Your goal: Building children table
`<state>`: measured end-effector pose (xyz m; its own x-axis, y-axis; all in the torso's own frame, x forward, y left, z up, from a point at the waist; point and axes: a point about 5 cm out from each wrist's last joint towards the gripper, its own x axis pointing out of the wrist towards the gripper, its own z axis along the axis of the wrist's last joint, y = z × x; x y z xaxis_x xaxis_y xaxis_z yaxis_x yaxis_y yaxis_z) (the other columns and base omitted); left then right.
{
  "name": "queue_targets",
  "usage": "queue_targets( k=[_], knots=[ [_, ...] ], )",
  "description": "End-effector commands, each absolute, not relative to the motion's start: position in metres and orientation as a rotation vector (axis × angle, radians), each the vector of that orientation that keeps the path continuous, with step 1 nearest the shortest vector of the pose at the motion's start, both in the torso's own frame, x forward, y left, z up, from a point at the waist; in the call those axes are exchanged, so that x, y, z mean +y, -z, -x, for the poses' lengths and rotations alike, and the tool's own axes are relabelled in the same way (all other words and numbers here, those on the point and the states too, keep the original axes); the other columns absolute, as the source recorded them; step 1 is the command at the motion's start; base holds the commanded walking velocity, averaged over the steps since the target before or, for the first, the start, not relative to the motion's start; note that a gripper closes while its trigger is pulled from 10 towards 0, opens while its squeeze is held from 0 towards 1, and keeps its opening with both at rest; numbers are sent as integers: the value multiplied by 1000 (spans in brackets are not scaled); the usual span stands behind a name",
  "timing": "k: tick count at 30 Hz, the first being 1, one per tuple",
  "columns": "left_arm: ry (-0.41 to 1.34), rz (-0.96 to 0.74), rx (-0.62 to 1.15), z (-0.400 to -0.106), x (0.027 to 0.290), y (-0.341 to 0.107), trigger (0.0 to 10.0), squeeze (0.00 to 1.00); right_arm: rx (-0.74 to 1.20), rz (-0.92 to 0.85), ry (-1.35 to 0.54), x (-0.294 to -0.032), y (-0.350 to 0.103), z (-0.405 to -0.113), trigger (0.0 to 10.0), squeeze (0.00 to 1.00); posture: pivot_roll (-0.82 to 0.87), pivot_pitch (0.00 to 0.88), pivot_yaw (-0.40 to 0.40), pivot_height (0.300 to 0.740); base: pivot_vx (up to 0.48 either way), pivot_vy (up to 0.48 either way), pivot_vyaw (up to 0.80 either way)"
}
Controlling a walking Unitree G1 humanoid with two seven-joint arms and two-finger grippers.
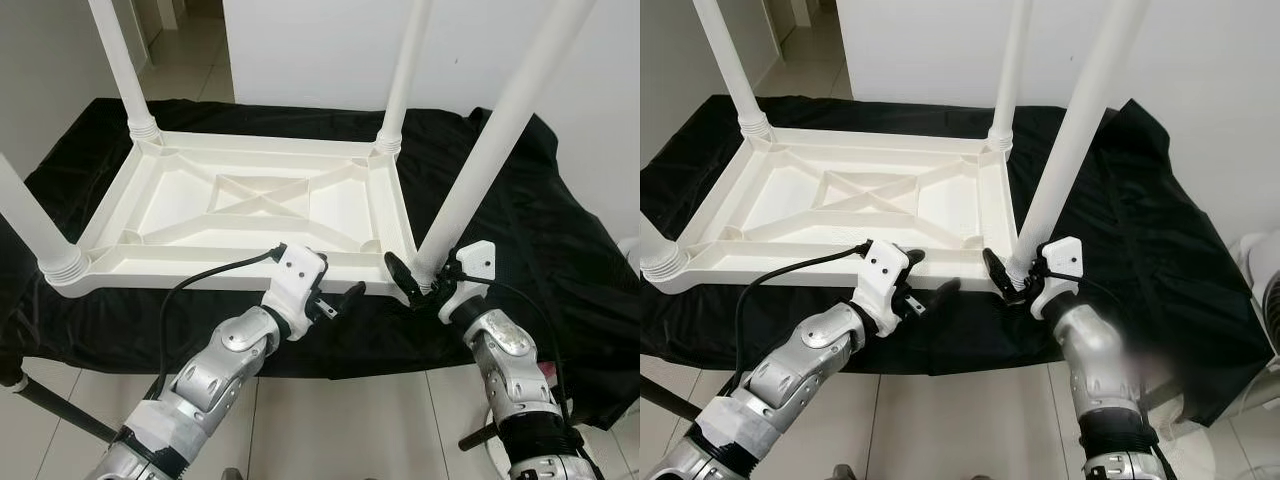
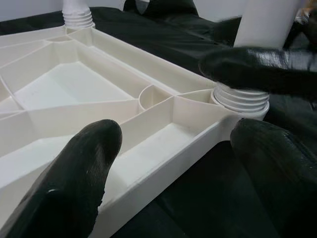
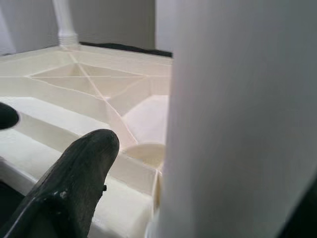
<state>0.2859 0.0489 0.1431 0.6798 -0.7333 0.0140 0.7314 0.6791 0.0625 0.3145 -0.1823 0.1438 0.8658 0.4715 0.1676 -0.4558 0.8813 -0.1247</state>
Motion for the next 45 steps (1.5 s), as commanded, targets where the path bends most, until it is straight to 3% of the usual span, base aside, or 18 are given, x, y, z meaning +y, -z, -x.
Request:
queue_targets(
  k=[1, 2, 3, 5, 6, 7, 15, 16, 17, 23, 37, 43, 45],
  knots=[
    [984, -81, -37, -281, 44, -141, 10000, 0, -201, 87, -499, -185, -144, -316, 10000, 0, -3, 0, -36, 740, 0, 0, 0],
    [985, -82, -38, -280, 44, -140, 10000, 0, -199, 95, -509, -187, -145, -317, 8863, 0, -1, 0, -37, 740, 0, 0, 0],
    [988, -85, -38, -279, 43, -139, 10000, 0, -197, 101, -514, -188, -145, -318, 4784, 0, 0, 1, -37, 740, 0, 0, 0],
    [993, -88, -36, -276, 42, -137, 10000, 0, -192, 106, -515, -191, -143, -318, 1843, 0, 2, 0, -38, 740, 0, 0, 0],
    [994, -88, -35, -276, 42, -137, 10000, 0, -190, 107, -514, -192, -143, -319, 1843, 0, 2, 0, -38, 740, 0, 0, 0],
    [995, -89, -35, -275, 42, -136, 10000, 0, -186, 104, -518, -192, -141, -318, 0, 0, 3, 1, -39, 740, 0, 0, 0],
    [997, -90, -34, -275, 42, -136, 10000, 0, -169, 92, -505, -196, -136, -313, 0, 0, 2, 7, -41, 740, 0, 0, 0],
    [997, -90, -32, -275, 42, -136, 10000, 0, -163, 78, -484, -197, -134, -312, 3176, 0, 1, 7, -42, 740, 0, 0, 0],
    [996, -92, -31, -275, 42, -136, 10000, 0, -161, 65, -469, -197, -134, -312, 10000, 0, 2, 5, -43, 740, 0, 0, 0],
    [995, -94, -30, -275, 42, -135, 10000, 0, -161, 42, -444, -197, -134, -311, 10000, 0, 1, 3, -42, 740, 0, 0, 0],
    [995, -101, -38, -278, 42, -136, 10000, 0, -137, -55, -56, -189, -139, -313, 10000, 0, 0, 0, -35, 740, 0, 0, 0],
    [987, -95, -22, -278, 41, -134, 10000, 0, -90, -106, 317, -182, -128, -301, 10000, 0, 11, 0, -58, 740, 0, 0, 0],
    [985, -93, -18, -278, 41, -133, 10000, 0, -84, -122, 364, -183, -127, -300, 10000, 0, 11, 0, -58, 740, 0, 0, 0]
  ],
)
